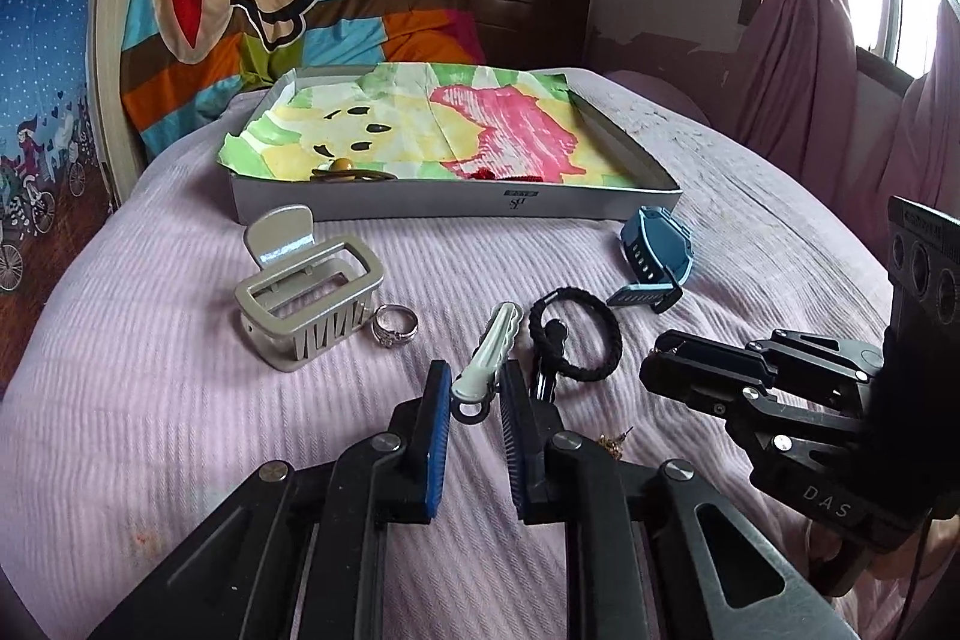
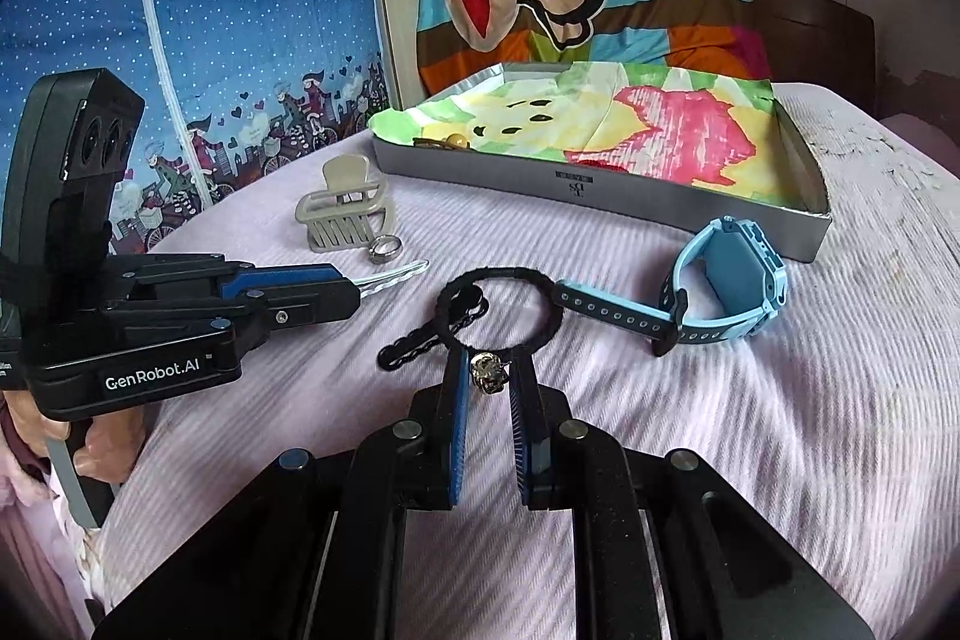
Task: Organize jewelry
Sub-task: 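Carry the earring and white clip into the tray and open both tools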
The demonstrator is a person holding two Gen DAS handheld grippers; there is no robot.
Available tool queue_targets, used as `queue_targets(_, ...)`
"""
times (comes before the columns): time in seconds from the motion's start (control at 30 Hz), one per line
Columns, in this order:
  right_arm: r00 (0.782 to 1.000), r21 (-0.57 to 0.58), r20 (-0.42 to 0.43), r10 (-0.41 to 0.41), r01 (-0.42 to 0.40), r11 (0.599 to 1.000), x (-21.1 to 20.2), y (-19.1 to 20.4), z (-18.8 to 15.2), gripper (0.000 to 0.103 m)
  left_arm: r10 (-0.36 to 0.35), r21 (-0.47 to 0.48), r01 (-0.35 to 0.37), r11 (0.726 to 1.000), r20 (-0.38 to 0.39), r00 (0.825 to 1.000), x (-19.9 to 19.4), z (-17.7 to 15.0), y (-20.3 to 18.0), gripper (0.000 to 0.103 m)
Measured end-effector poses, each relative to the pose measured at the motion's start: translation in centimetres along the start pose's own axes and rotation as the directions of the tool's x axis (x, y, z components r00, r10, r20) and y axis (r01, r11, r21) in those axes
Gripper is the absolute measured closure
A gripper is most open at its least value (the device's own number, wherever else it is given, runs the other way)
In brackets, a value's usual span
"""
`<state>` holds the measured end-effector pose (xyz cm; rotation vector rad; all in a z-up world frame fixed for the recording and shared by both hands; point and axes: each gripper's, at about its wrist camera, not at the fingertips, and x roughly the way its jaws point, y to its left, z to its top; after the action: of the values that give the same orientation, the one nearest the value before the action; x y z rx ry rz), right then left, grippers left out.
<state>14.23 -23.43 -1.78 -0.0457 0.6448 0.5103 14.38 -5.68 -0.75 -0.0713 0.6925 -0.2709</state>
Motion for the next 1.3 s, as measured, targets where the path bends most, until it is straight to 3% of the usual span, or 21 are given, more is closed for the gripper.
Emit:
queue_targets(0.43,0.991,0.059,0.126,-0.036,0.029,0.998,-0.7,-1.8,4.6,0.091,0.071,-0.121,-0.056,0.991,0.128,0.989,0.2,7.0,1.1,0.087)
queue_targets(0.67,0.977,0.139,0.188,-0.104,0.079,0.987,-0.1,-4.2,7.3,0.091,0.129,-0.175,-0.114,0.978,0.080,0.988,3.7,10.1,1.7,0.087)
queue_targets(1.0,0.991,0.236,0.049,-0.121,0.106,0.966,6.1,-7.3,10.9,0.091,0.097,-0.204,-0.103,0.974,-0.041,0.994,8.6,12.0,3.2,0.087)
queue_targets(1.3,0.989,0.228,-0.078,-0.122,0.137,0.964,10.2,-7.9,10.7,0.091,0.076,-0.206,-0.104,0.973,-0.138,0.988,10.9,11.7,3.5,0.087)
